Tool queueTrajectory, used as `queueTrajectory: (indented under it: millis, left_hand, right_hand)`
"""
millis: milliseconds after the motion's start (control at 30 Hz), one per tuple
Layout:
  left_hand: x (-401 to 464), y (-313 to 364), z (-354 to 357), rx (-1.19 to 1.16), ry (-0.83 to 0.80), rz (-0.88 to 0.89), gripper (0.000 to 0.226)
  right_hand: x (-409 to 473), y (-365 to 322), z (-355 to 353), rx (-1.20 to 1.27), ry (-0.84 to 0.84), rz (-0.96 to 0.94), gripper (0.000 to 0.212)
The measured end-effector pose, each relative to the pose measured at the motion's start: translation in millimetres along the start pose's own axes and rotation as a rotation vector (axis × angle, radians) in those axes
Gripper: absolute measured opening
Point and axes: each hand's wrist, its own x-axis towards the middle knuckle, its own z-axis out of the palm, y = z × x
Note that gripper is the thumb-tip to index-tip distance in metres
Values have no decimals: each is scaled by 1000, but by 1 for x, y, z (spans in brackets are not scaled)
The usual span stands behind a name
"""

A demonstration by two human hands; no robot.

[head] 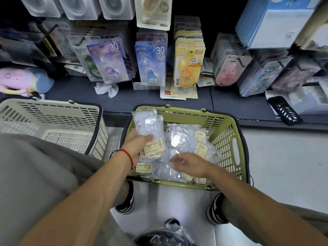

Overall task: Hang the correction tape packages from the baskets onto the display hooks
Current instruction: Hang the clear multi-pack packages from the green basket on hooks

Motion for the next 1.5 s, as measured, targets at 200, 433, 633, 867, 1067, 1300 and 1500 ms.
queueTrajectory:
  millis: [200,433,633,867,1067,1300,1500]
  left_hand:
    - [2,6,-16,-85,68,-33,31]
    - [-3,20,-13,-164,132,-21,19]
    - [-21,41,21,-248,3,39,13]
    - [-44,114,78,-279,-137,208,47]
    - [-57,172,96,37,-192,459,66]
    - [-42,234,88,83,-273,629,81]
    - [-19,238,70,-36,-392,671,82]
  right_hand:
    - [1,26,4,-146,-118,44,33]
    - [-36,18,-67,451,181,19,30]
    - [-71,-47,-118,905,368,-206,26]
    - [-78,-131,-147,795,625,-221,19]
    - [-77,-157,-175,446,756,-283,21]
    - [-52,-180,-207,451,825,-401,19]
    - [-39,-192,-226,497,966,-504,28]
